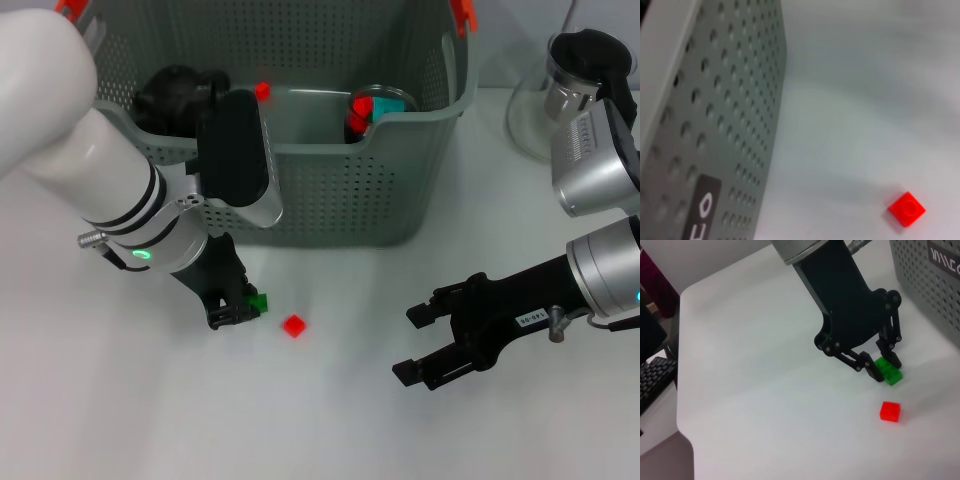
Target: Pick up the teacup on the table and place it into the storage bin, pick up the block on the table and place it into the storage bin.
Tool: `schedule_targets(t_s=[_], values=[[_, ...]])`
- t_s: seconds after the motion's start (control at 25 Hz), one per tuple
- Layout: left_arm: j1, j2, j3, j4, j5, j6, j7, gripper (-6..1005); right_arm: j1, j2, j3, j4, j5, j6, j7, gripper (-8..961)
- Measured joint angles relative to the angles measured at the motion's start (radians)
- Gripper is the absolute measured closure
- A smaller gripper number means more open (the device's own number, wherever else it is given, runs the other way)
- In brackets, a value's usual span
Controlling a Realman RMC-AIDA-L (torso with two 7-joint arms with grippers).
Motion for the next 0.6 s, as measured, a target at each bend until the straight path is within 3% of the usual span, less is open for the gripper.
schedule_targets(t_s=[0.2, 0.36, 0.6], values=[[-0.006, 0.003, -0.008, 0.006, 0.002, 0.006, -0.012, 815, -0.002, 0.000, 0.000, 0.000, 0.000, 0.000, 0.000, 43], [0.003, 0.001, -0.027, 0.059, -0.011, 0.080, -0.020, 815, -0.005, -0.001, 0.000, 0.001, 0.000, 0.000, 0.000, 44], [0.054, 0.001, -0.136, 0.239, -0.146, 0.345, -0.015, 814, -0.011, -0.007, 0.000, -0.004, 0.000, -0.008, 0.000, 44]])
